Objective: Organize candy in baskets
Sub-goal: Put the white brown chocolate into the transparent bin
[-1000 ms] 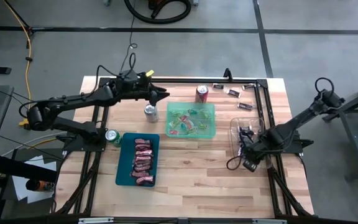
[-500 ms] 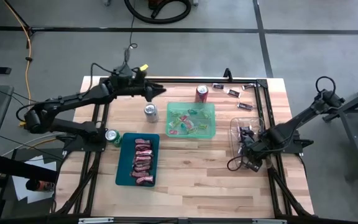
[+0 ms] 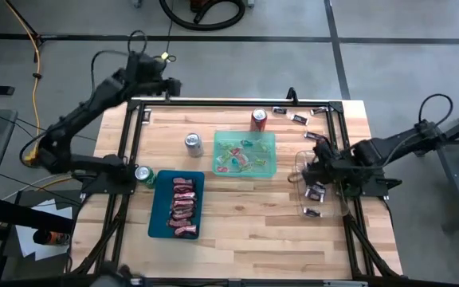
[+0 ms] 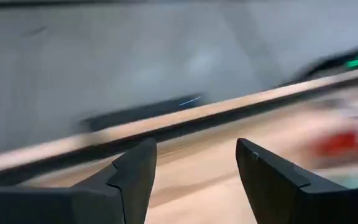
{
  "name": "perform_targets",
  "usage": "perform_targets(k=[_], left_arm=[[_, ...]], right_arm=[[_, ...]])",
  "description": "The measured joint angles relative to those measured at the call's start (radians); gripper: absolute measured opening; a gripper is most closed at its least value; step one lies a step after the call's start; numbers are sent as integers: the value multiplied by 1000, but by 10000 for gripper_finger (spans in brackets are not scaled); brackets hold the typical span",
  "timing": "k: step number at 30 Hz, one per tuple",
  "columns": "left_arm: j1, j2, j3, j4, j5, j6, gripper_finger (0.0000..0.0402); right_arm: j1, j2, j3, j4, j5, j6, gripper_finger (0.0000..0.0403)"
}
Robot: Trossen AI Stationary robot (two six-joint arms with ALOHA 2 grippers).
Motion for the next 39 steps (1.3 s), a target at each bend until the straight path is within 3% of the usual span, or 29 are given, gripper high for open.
perform_targets(k=[3,9,16,22,29,39], left_arm=[[67,119,25,-127,-124,43,199],[116,326,1,-291,-212,-13,182],[59,408,-74,-264,-385,-80,156],[52,459,-119,-198,-442,-141,121],[32,475,-154,-116,-597,-406,11],[-52,476,-311,-66,-777,-978,0]], right_arm=[[-104,1,-23,156,2,-128,226],[-259,21,-44,383,-21,-344,226],[-342,35,-44,460,-65,-471,226],[-366,35,-44,464,-66,-541,226],[-386,35,-44,464,-60,-603,226],[-385,35,-45,464,-93,-603,226]])
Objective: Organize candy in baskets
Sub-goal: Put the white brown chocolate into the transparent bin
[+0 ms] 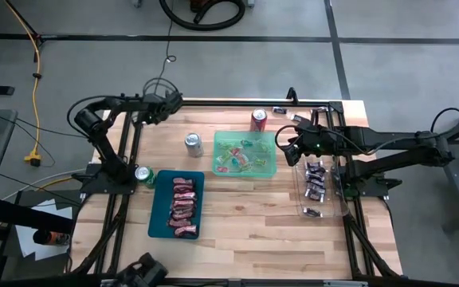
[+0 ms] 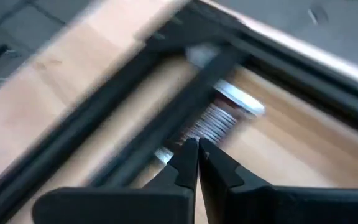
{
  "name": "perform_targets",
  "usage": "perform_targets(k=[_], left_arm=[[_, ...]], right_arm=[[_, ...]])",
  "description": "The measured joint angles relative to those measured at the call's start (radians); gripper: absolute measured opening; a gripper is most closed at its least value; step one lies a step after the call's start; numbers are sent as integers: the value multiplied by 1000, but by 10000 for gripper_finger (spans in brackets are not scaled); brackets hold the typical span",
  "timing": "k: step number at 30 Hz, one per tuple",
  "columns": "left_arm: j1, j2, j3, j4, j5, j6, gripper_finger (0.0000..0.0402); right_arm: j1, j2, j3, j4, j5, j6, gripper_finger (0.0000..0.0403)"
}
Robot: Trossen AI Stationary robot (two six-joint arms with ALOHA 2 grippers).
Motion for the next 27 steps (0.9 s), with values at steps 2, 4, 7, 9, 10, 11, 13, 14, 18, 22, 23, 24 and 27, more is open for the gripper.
perform_targets(k=[2,4,7,9,10,11,13,14,18,22,23,24,27], left_arm=[[-17,0,-18,-22,-68,-120,0],[-23,3,-18,-14,-103,-192,0],[-47,38,-13,-18,-122,-231,0],[-69,76,-13,-3,-99,-250,0],[-88,99,-12,-1,-99,-282,0],[-107,115,-4,-30,-105,-333,0],[-120,121,6,-88,-109,-420,0],[-108,120,7,-87,-96,-444,0],[-72,92,9,-65,37,-387,0],[-91,24,14,127,254,-107,0],[-104,2,38,167,271,-55,0],[-108,-27,65,182,278,7,0],[-17,-50,194,160,382,358,0]], right_arm=[[0,0,0,0,-17,0,226],[0,0,0,0,-30,0,226],[-1,0,0,0,-55,0,226],[-4,0,0,0,-73,0,226],[-5,0,0,0,-76,0,226],[-5,0,0,0,-76,0,226],[-4,-1,0,-1,-77,0,226],[-4,-1,0,-3,-79,0,226],[-4,-2,0,-8,-114,-1,226],[-4,-2,0,2,-118,-46,226],[-4,-2,0,10,-115,-57,226],[-4,-2,0,18,-111,-73,226],[-4,-2,0,37,-109,-119,226]])
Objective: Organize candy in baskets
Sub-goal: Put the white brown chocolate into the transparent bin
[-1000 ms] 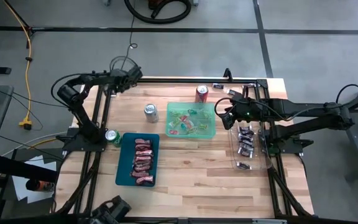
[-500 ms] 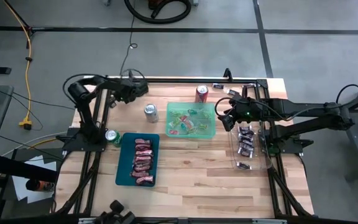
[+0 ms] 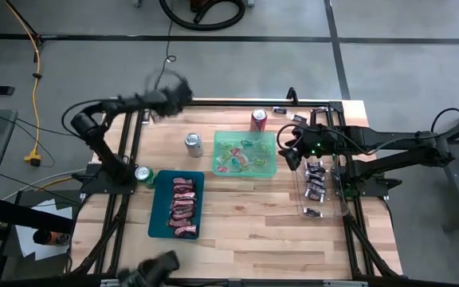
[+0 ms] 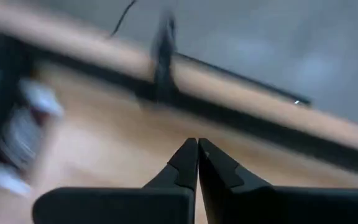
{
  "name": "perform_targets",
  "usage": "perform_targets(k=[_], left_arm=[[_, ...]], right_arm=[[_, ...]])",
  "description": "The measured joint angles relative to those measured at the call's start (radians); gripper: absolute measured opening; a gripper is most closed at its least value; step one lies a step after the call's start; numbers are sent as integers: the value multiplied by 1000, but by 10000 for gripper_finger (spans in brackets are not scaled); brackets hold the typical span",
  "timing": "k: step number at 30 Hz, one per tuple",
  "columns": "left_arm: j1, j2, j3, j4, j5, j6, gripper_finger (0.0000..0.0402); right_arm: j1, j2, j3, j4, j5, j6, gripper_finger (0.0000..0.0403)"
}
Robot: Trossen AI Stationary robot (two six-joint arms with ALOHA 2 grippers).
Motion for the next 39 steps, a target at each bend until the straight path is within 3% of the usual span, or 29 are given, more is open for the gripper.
perform_targets(k=[2,4,10,13,17,20,26,35,39], left_arm=[[86,25,129,-131,94,168,0],[152,75,276,-324,152,241,0],[264,295,640,-870,89,420,0],[270,419,730,-1004,35,460,0],[264,512,733,-1009,36,518,0],[258,570,732,-991,-26,501,0],[254,624,731,-977,-34,346,0],[226,625,620,-928,-193,265,0],[205,619,560,-879,-207,207,0]], right_arm=[[0,0,0,6,1,-34,226],[0,0,0,9,2,-65,226],[0,0,0,25,25,-83,226],[0,0,0,42,84,-83,226],[-18,0,0,46,140,-72,226],[-50,0,0,45,150,-29,226],[-103,0,0,45,151,0,226],[-112,0,0,41,143,15,226],[-112,0,0,27,162,20,226]])
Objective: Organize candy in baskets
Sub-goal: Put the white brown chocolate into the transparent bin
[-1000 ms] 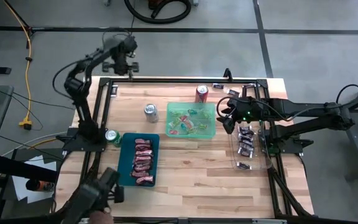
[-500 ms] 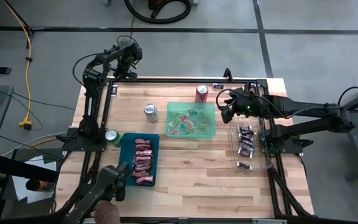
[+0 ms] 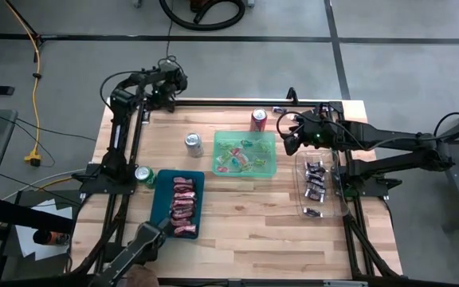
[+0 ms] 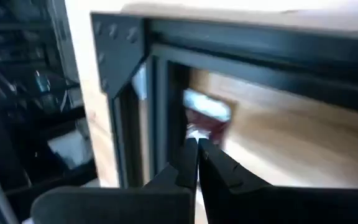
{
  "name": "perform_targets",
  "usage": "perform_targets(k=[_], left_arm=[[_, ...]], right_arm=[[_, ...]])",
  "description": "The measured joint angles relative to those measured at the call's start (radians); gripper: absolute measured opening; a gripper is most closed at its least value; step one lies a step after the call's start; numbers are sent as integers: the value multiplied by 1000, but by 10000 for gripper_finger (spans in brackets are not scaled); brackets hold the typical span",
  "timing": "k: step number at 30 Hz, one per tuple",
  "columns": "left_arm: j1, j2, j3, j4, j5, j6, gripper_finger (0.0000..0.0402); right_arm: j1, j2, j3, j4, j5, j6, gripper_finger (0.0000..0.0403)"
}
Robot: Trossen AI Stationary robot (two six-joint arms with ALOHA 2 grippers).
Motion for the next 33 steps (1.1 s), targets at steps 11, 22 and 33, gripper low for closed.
perform_targets(k=[11,22,33], left_arm=[[53,-97,-148,103,157,-150,0],[9,-114,-184,184,301,-346,0],[-133,-171,-190,282,368,-286,0]], right_arm=[[-15,0,0,-5,8,9,226],[-19,0,0,-9,-35,30,226],[-19,0,0,-3,-30,22,226]])
